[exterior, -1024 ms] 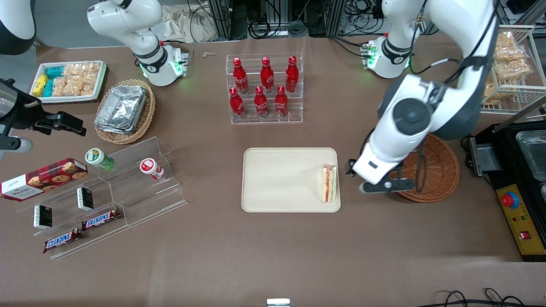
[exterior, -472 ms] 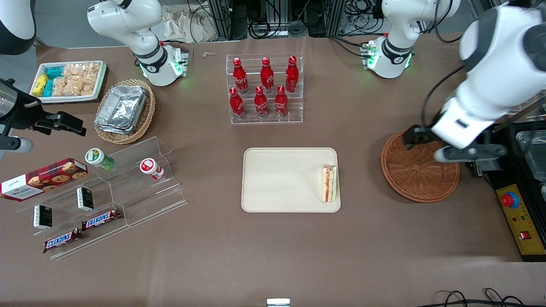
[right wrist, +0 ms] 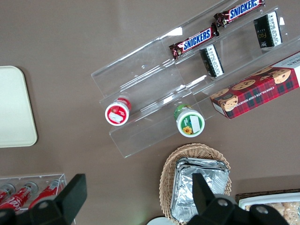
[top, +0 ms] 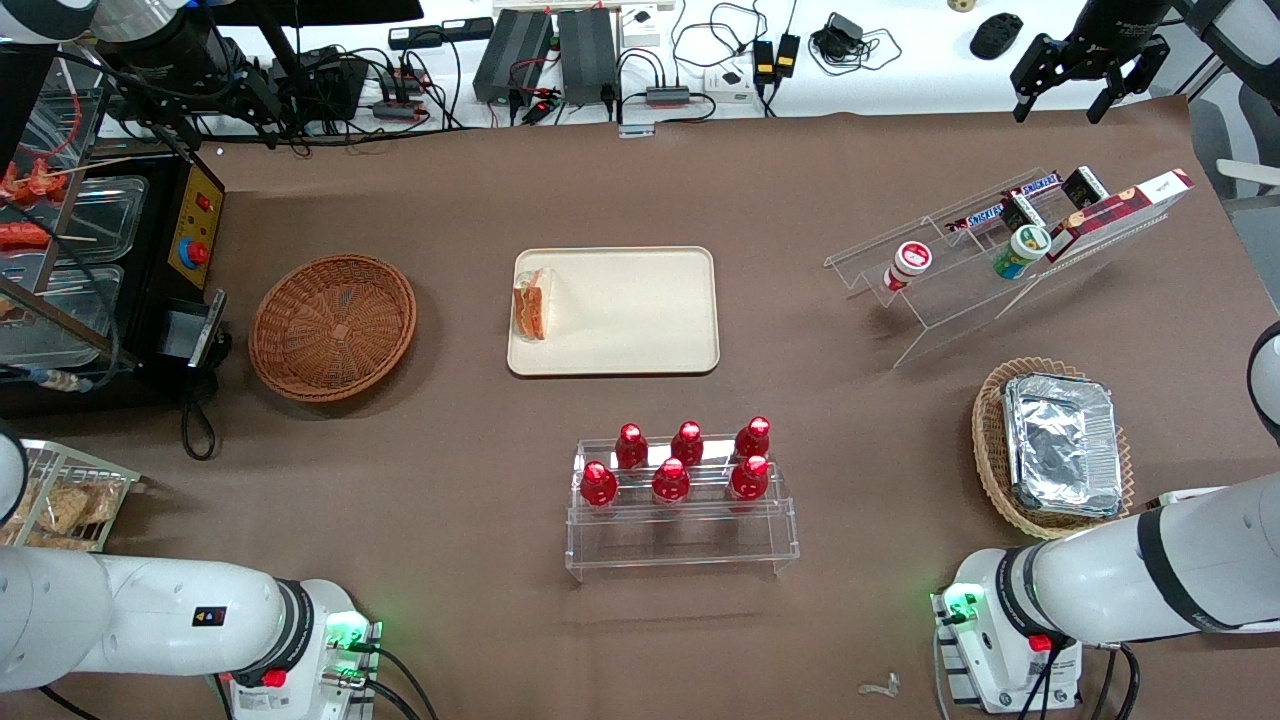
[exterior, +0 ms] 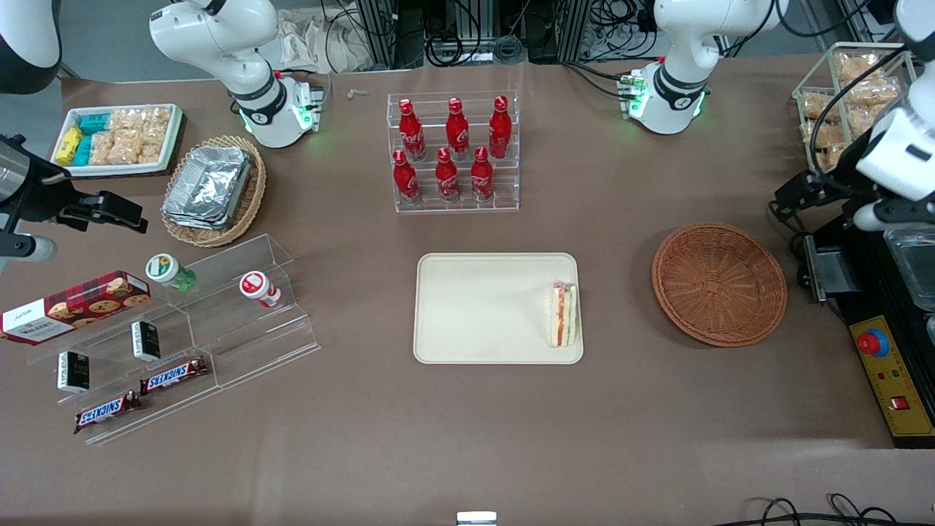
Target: Place sandwich from basket to tray
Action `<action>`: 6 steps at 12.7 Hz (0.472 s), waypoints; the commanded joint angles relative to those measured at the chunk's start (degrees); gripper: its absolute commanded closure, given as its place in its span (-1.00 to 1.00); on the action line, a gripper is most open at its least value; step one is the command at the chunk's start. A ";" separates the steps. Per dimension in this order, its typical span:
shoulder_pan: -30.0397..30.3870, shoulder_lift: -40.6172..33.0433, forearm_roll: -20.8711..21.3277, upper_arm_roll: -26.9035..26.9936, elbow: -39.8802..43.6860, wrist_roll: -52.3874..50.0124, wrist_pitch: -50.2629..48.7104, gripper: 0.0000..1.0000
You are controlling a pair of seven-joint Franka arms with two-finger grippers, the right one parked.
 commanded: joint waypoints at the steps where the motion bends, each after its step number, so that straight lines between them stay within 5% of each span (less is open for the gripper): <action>1: -0.32 -0.60 0.04 -0.32 0.89 0.76 0.29 -1.00; 6: 0.29 0.29 0.31 -1.11 2.66 1.11 -2.34 -1.00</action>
